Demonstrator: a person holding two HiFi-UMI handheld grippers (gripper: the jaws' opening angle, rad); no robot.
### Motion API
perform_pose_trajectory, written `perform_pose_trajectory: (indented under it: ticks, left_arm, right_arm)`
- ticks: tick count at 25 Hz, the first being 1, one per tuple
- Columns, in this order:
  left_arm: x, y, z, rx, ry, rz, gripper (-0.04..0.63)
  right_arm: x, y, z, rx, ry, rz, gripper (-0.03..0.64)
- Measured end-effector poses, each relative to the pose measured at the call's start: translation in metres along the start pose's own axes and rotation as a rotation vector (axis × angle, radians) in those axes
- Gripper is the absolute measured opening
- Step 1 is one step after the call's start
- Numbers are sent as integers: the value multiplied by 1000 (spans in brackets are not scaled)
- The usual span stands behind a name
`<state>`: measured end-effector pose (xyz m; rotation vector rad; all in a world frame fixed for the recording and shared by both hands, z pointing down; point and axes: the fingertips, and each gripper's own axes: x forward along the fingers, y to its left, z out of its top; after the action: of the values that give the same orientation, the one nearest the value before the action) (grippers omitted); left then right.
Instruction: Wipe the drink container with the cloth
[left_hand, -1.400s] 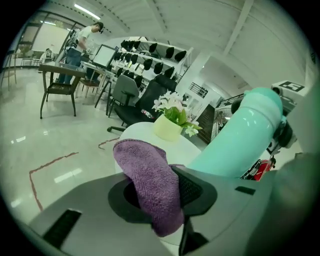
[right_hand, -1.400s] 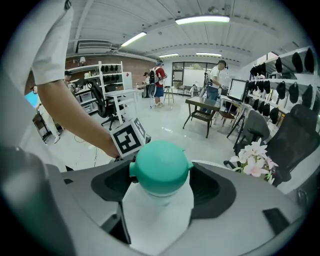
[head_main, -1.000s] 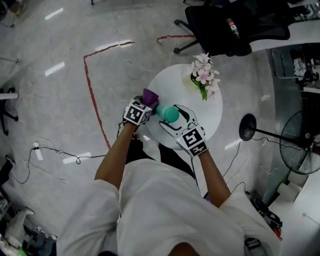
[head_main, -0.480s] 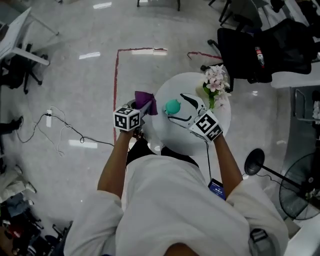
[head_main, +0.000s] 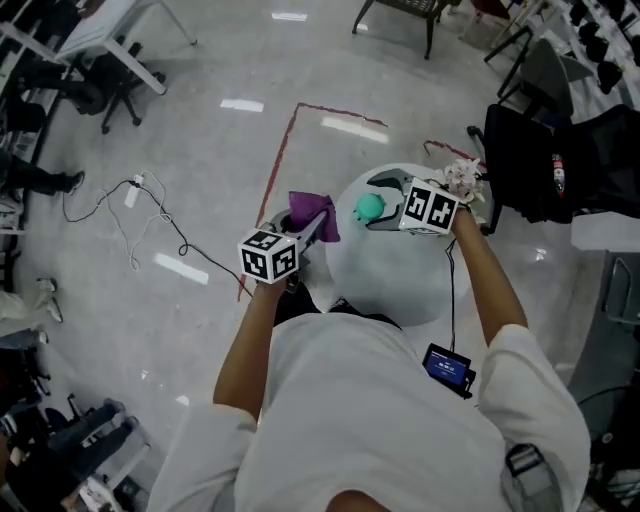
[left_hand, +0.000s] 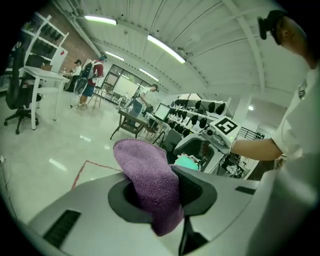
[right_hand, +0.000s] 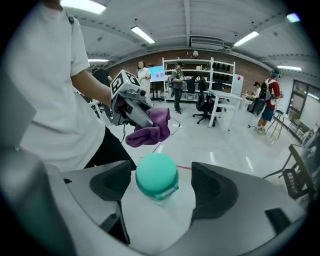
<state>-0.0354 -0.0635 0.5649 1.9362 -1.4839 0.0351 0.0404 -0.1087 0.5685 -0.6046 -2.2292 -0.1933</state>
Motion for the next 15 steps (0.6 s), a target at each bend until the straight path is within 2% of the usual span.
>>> perform_pose_trajectory:
  ticks: [3,6,7,11,15]
  left_arm:
    - [-3,-12,8,1,-25,3,121]
    - [-1,-20,14,23,-27,-5,121]
    - [-1,-22,16,34,-23,-11,121]
    - [8,-20,23,73,15,-46,121]
    - [23,-19,32,109,62,-113,121]
  right_arm:
    - [9,-2,-1,0,26,55,365]
    - [14,4,-6,84,21,98,302]
    - [15,6,-6,113,5,92,302]
    - [15,9,-2,202,-43,-10,301]
    - [14,2,4,336,-111,-166,301]
